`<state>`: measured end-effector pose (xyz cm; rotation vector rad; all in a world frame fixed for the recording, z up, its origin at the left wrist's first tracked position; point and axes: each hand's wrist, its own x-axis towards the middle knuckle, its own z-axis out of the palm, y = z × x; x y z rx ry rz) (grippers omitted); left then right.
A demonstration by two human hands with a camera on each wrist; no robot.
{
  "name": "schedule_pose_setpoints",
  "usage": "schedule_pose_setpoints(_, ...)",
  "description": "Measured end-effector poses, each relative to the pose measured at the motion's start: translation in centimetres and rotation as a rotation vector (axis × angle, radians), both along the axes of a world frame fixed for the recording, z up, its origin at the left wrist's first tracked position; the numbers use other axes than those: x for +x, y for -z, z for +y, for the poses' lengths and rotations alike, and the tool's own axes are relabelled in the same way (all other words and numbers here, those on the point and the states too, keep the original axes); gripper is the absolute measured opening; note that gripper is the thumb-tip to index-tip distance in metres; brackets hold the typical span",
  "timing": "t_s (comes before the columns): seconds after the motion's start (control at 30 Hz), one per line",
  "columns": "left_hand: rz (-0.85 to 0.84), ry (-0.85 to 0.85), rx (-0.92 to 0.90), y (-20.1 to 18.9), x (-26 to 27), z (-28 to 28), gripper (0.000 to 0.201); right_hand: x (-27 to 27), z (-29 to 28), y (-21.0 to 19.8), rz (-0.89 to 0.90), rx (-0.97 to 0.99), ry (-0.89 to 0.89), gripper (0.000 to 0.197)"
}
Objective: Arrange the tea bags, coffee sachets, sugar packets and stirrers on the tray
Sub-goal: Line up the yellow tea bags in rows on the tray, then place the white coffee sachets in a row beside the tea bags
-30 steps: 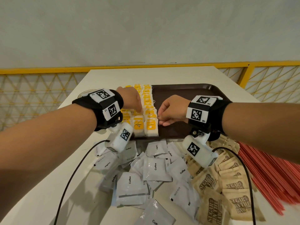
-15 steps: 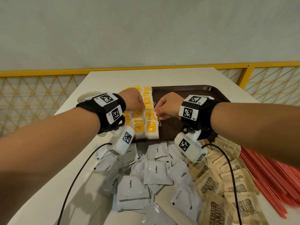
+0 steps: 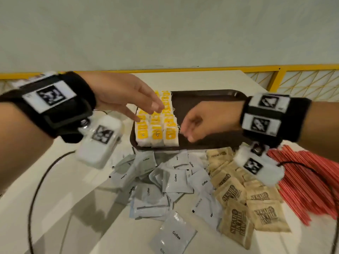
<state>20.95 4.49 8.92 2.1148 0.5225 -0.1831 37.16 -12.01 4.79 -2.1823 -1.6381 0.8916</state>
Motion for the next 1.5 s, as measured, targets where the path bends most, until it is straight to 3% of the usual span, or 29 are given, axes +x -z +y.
schedule_pose_setpoints(0.07,0.037,0.190,0.185,0.4,-2.4,-2.4,0.032,-1.5,-2.4,0.4,-0.443,-0.139,-0.201,0.037)
schedule_pose_setpoints(0.13,0.076,0.447,0.368,2.0,-4.1,-5.1,0.035,-2.6,-3.9,1.5,-0.642,-0.211,-0.281,0.049)
schedule_pose_setpoints(0.23,0.139,0.690,0.475,5.5,-5.3,-8.5,0.050,-3.3,-4.6,2.8,-0.601,-0.234,-0.256,0.071)
schedule_pose_setpoints(0.33,0.197,0.740,0.721,8.4,-5.3,-10.3,0.062,-4.1,-4.1,3.7,-0.580,-0.212,-0.274,0.093)
schedule_pose_setpoints(0.47,0.111,0.629,0.848,9.6,-4.9,-10.5,0.043,-5.5,-3.2,4.6,-0.481,-0.130,-0.295,0.079)
schedule_pose_setpoints(0.67,0.002,0.463,0.653,9.1,-4.7,-8.9,0.027,-5.3,-2.3,5.2,-0.388,-0.092,-0.189,0.089)
schedule_pose_setpoints(0.9,-0.235,0.072,0.645,7.6,-4.5,-7.6,0.025,-4.5,-1.5,3.1,-0.397,0.100,-0.093,0.064)
schedule_pose_setpoints(1.0,-0.318,-0.132,0.382,7.0,-4.1,-7.1,0.020,-3.6,-1.9,0.6,-0.405,0.180,-0.020,0.052)
schedule_pose_setpoints(1.07,-0.333,-0.201,0.129,6.8,-3.7,-7.2,0.023,-3.0,-2.3,-0.6,-0.277,0.281,0.074,0.042)
schedule_pose_setpoints(1.17,-0.249,-0.139,-0.212,7.2,-3.0,-8.5,0.028,-3.0,-2.6,-0.5,0.099,0.390,0.229,0.036)
schedule_pose_setpoints(1.23,-0.281,-0.125,-0.238,7.4,-2.4,-9.1,0.019,-3.4,-2.5,0.3,0.202,0.395,0.278,0.036)
schedule_pose_setpoints(1.3,-0.347,-0.170,-0.183,7.5,-1.9,-9.1,0.023,-4.0,-2.3,0.8,0.312,0.368,0.303,0.034)
schedule_pose_setpoints(1.4,-0.382,-0.253,-0.236,7.6,-1.9,-8.4,0.034,-4.4,-2.8,1.1,0.645,0.230,0.290,0.030)
schedule_pose_setpoints(1.5,-0.398,-0.308,-0.343,7.8,-2.2,-7.7,0.031,-3.6,-3.6,1.3,0.722,0.260,0.294,0.032)
